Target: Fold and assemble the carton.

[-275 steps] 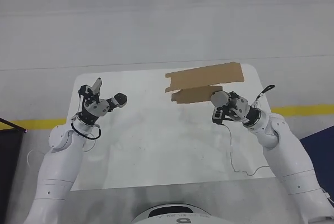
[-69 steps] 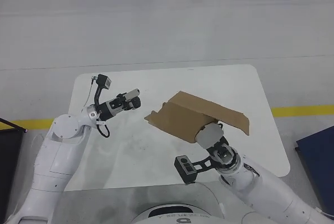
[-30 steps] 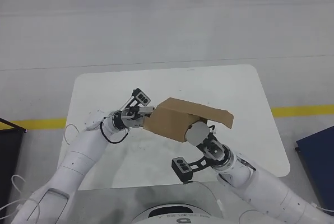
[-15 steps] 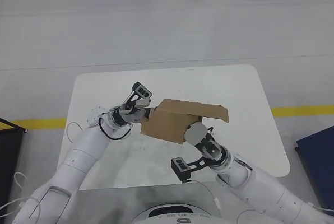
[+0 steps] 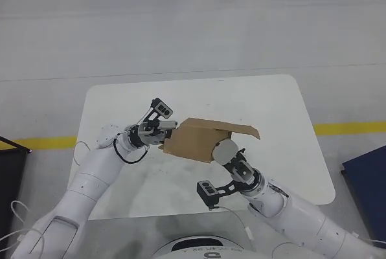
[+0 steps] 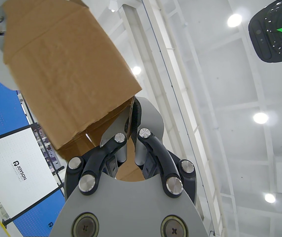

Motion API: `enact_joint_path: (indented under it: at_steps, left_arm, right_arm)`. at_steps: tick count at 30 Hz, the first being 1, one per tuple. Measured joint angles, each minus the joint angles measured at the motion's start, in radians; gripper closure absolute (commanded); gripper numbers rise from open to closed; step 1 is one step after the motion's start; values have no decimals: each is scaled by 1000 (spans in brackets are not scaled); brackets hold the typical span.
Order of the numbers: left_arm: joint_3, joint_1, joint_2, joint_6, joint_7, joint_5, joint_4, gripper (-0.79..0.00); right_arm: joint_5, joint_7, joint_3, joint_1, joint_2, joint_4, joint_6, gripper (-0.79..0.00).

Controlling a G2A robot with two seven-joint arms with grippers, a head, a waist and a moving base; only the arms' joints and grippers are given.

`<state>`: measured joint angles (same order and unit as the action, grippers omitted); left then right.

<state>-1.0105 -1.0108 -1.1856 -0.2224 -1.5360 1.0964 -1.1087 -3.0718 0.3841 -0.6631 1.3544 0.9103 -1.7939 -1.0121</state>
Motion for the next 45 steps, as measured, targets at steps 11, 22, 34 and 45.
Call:
enact_joint_path:
  at_steps: [11,22,34,45]
  left_arm:
    - [-153,7,50,-71,9,-190,-49,-382]
    - [-327,-103,96,-37,51,-214,-349,-388]
    - [-262,-99,92,-17,133,-351,-445,-372]
    - [-158,-40,75,-66,229,-487,-416,-363]
  right_arm:
    - [0,37,-34,18,-9,13,0,0]
    - [0,19,-65,32,-10,30,0,0]
    - [0,7,-99,47,12,65,0,0]
    - [0,-21,-122,75,32,58,0,0]
